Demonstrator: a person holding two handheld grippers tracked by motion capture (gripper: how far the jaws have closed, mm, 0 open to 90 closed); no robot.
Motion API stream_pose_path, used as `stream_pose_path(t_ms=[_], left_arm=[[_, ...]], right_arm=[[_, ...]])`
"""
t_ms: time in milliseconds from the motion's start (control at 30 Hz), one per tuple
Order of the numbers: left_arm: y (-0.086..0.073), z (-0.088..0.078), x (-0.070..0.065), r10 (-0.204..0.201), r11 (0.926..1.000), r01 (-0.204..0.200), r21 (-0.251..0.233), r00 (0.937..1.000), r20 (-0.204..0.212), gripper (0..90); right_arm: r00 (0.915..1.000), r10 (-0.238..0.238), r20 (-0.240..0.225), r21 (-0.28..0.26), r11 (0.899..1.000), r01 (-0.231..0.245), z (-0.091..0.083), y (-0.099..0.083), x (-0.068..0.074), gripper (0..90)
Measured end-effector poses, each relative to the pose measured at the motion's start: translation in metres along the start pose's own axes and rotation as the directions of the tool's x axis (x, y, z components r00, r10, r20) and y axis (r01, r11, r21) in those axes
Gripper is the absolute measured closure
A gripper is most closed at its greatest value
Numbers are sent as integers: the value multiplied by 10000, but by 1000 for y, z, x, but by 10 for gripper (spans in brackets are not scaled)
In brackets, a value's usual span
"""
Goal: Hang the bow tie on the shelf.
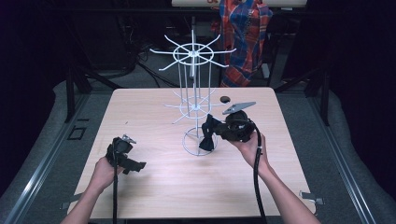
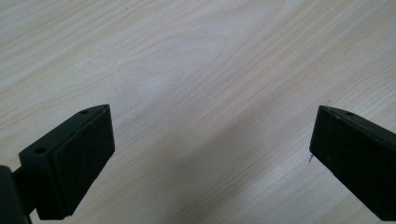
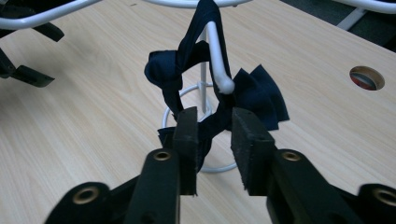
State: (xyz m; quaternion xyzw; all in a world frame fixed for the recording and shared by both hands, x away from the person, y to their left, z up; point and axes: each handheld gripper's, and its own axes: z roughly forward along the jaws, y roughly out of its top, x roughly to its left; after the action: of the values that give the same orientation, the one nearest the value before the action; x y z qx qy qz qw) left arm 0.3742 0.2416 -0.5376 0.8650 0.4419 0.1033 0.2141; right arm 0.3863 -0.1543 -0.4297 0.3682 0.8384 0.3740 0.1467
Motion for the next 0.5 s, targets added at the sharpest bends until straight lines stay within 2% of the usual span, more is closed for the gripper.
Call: stream_pose_path(t_ms=[500], left_arm=[[1, 1, 0, 32, 10000, -32, -8, 10000, 26, 1]], right_arm=[[10000, 10, -35, 342, 9994, -8, -10, -6, 1, 465]])
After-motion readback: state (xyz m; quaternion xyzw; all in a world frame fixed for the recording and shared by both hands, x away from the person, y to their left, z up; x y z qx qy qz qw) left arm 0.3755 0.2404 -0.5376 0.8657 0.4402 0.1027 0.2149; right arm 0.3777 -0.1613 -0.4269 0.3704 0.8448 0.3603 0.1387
